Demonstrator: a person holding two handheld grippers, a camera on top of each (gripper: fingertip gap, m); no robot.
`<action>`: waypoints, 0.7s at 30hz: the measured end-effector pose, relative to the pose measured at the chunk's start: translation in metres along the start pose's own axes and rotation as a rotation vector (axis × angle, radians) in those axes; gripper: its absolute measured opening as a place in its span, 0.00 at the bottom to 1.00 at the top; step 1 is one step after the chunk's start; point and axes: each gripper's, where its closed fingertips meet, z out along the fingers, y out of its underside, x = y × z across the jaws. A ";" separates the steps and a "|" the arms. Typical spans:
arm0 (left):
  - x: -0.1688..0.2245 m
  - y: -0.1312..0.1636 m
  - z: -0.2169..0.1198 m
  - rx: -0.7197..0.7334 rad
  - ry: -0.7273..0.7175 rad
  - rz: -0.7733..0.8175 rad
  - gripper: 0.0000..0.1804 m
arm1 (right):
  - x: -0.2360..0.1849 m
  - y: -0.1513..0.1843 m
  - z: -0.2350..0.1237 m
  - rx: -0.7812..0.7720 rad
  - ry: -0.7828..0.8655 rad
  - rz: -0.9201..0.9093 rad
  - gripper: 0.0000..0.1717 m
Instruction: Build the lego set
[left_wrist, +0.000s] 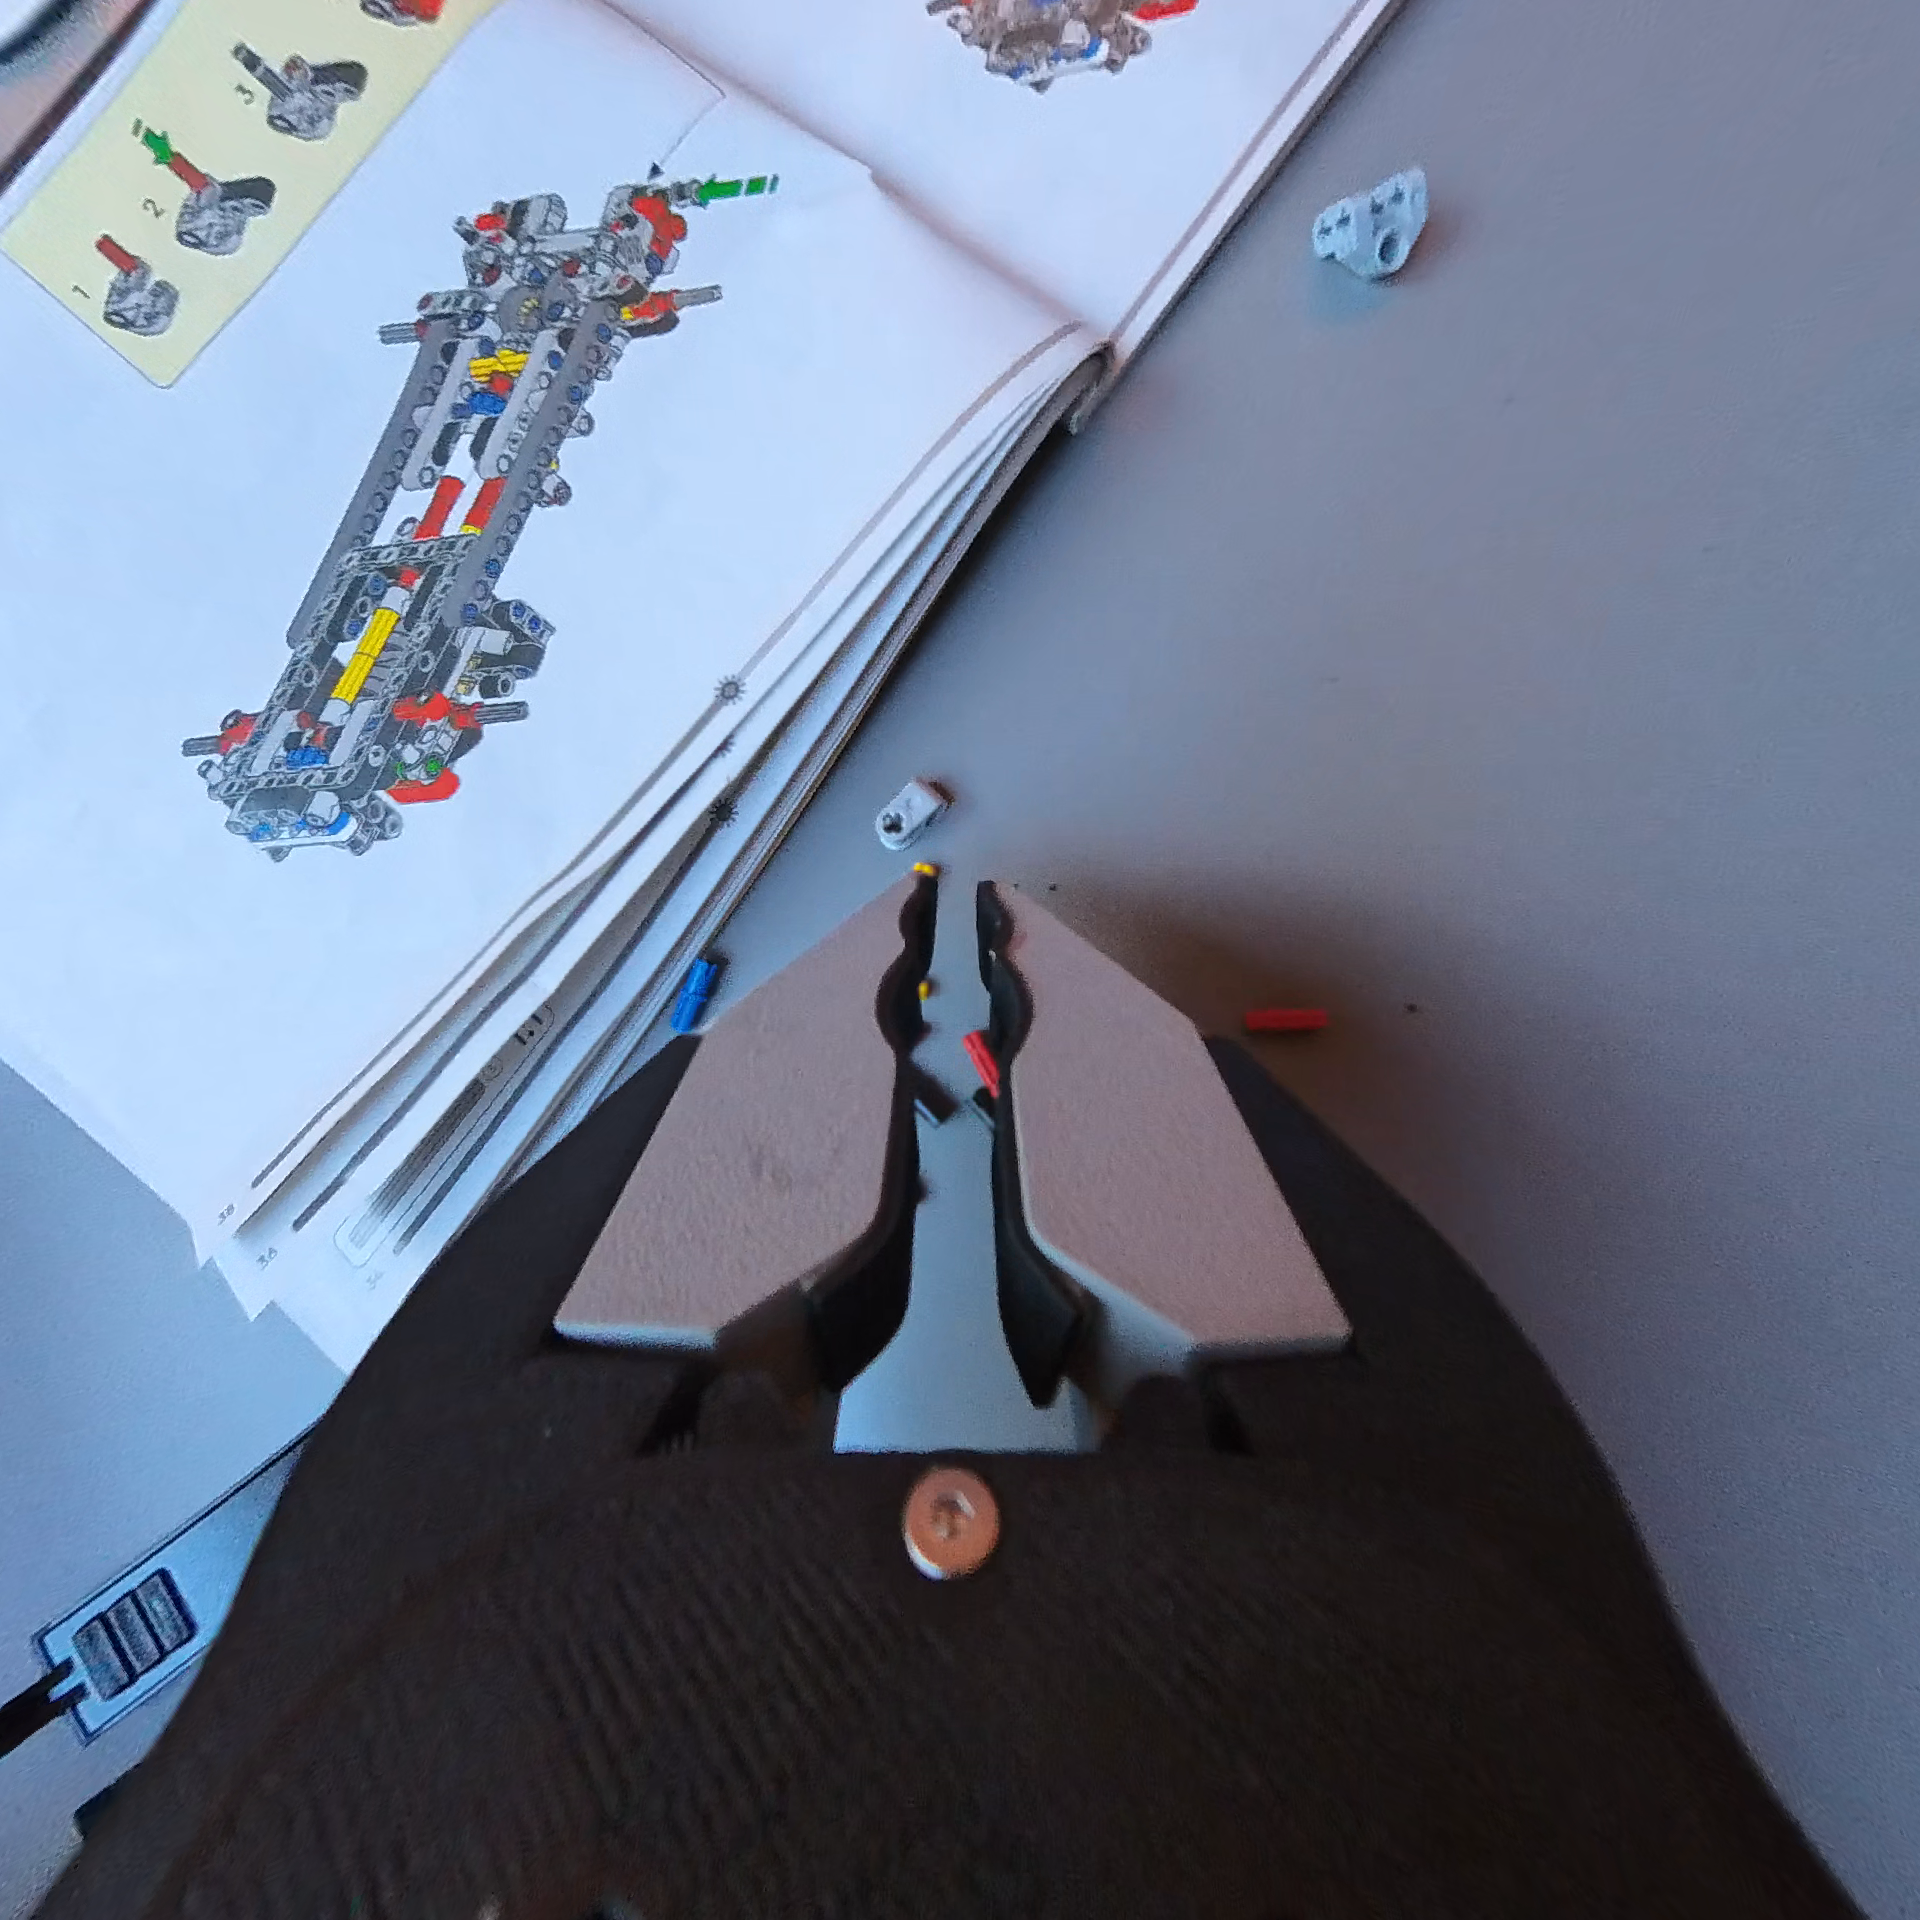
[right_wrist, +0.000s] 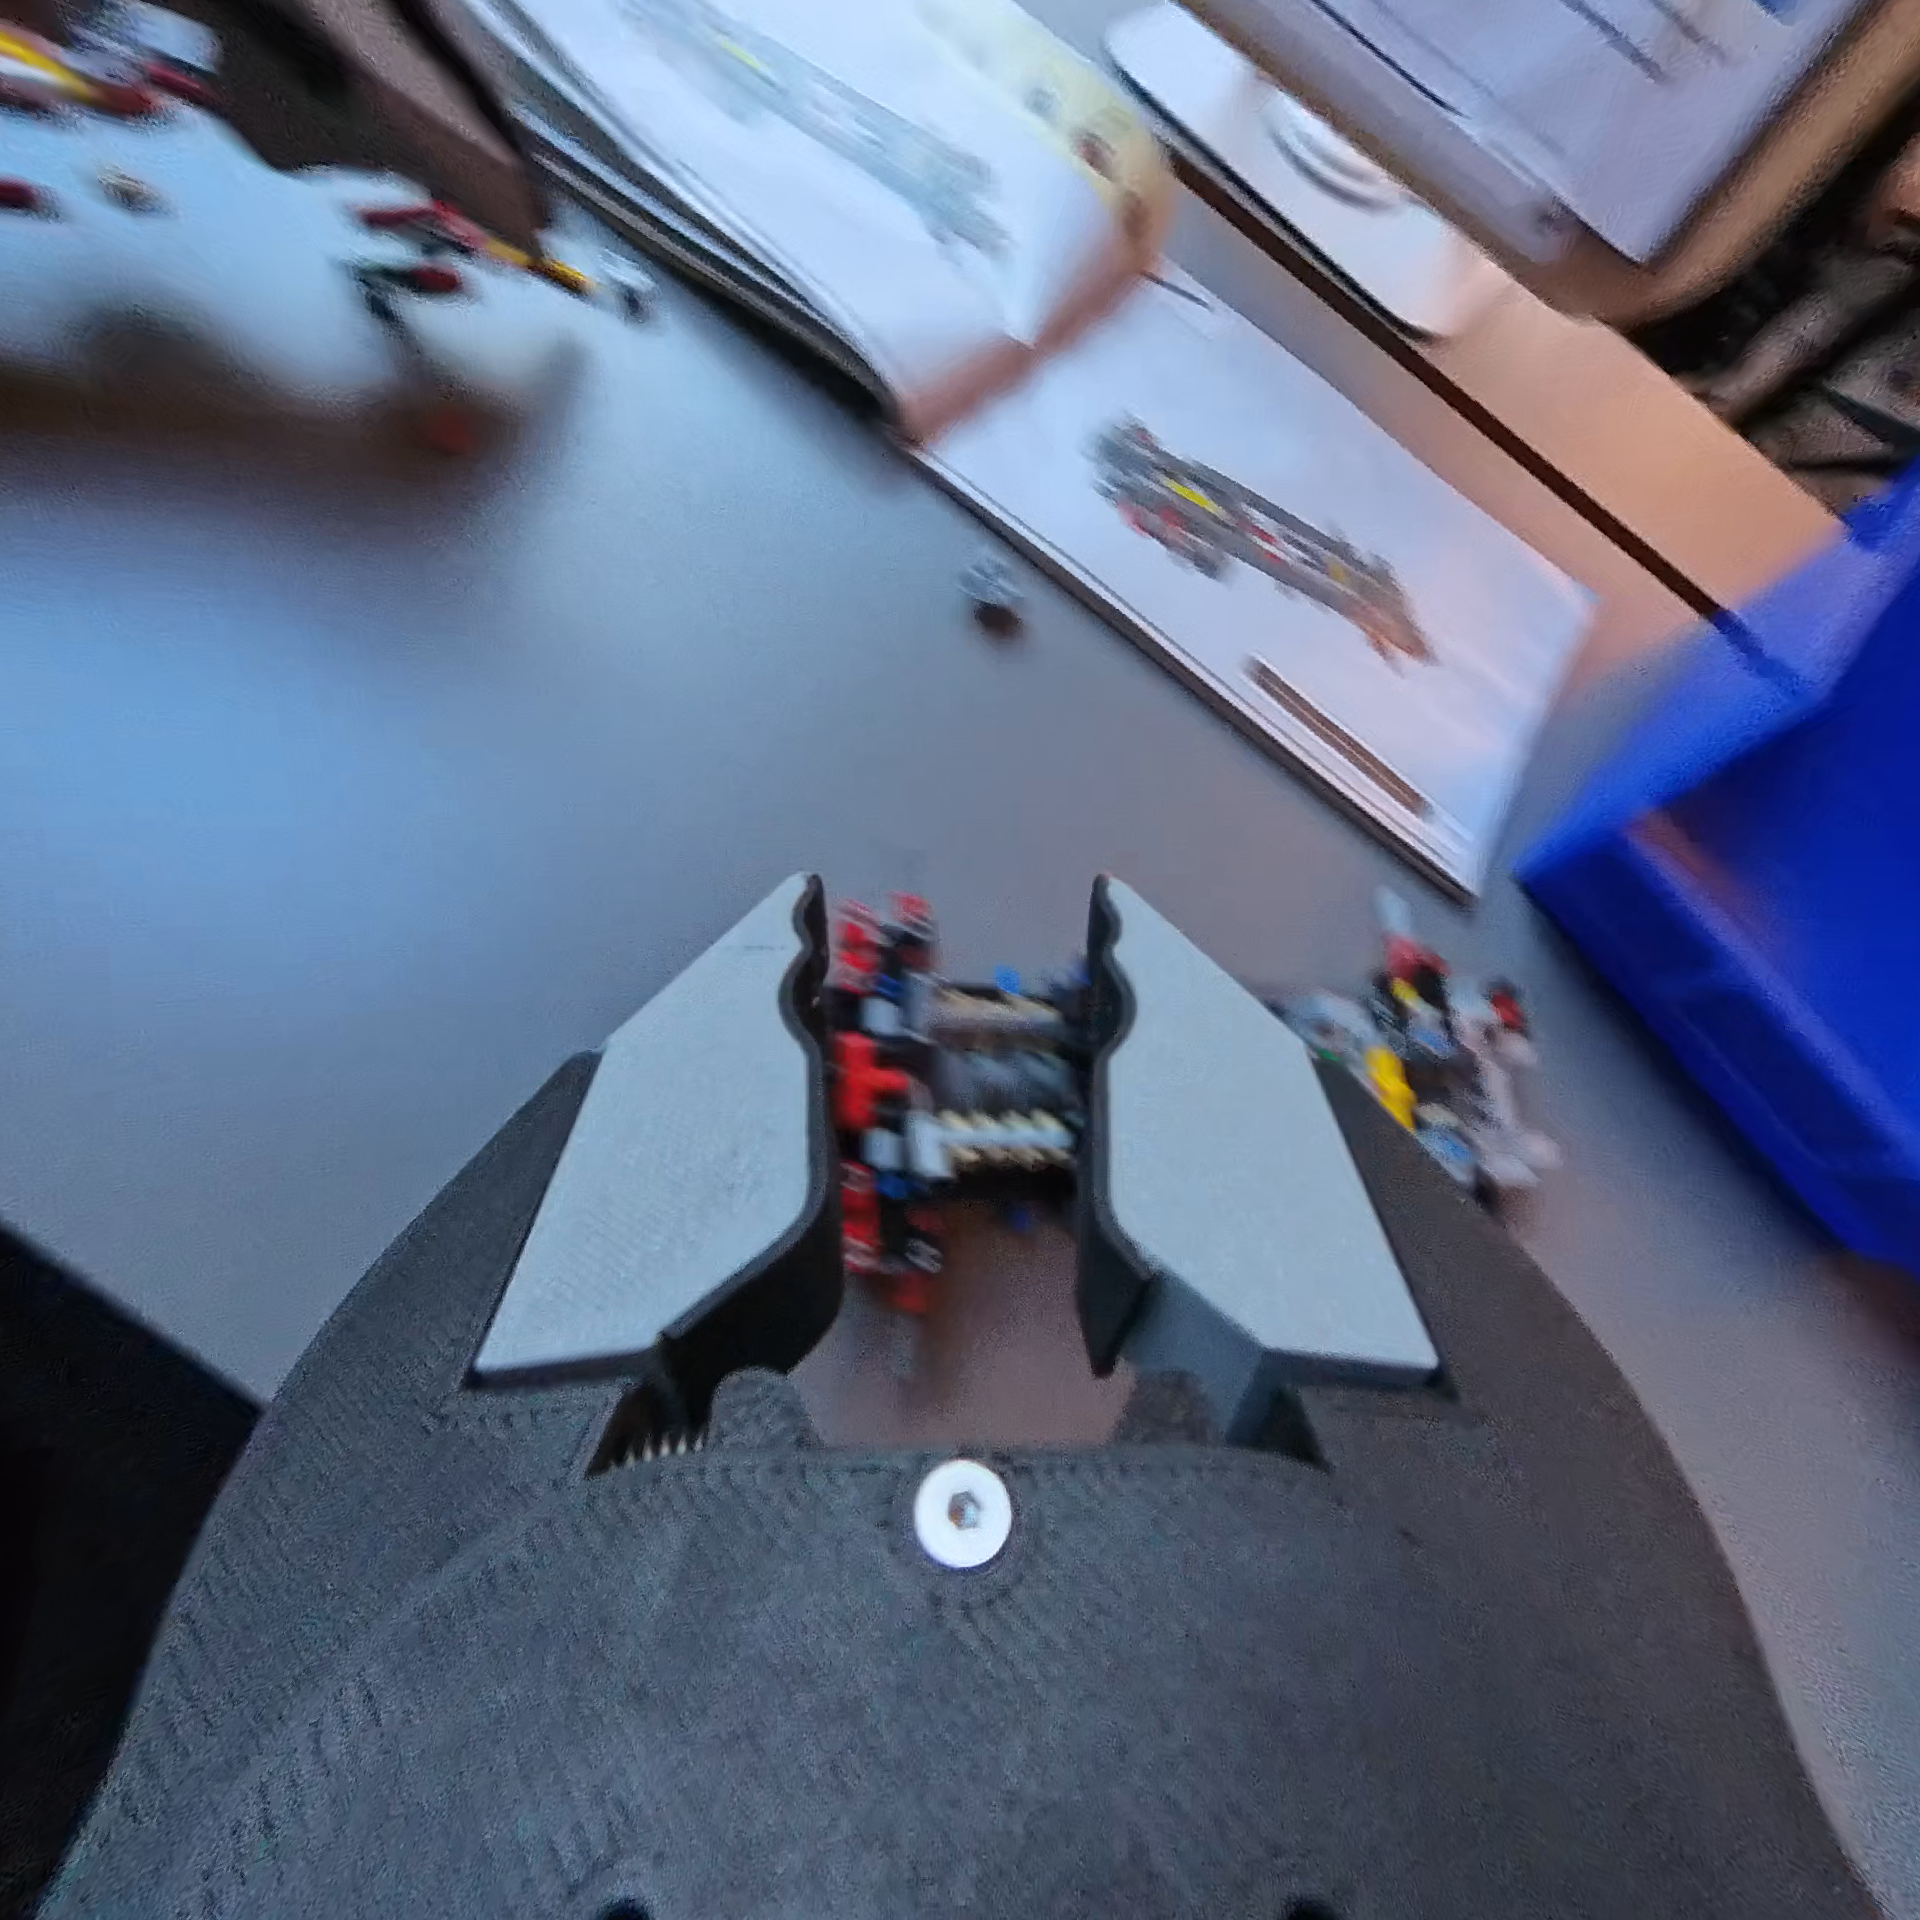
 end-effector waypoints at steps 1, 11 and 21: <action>0.001 -0.001 -0.002 0.009 0.016 -0.011 0.03 | -0.018 -0.007 0.005 0.001 -0.044 -0.024 0.27; 0.079 0.015 0.001 -0.099 0.333 0.159 0.04 | -0.023 0.042 0.036 -0.295 0.106 -0.278 0.22; 0.003 0.023 0.000 -0.142 0.004 0.055 0.05 | 0.017 0.045 0.011 -0.264 0.158 -0.104 0.21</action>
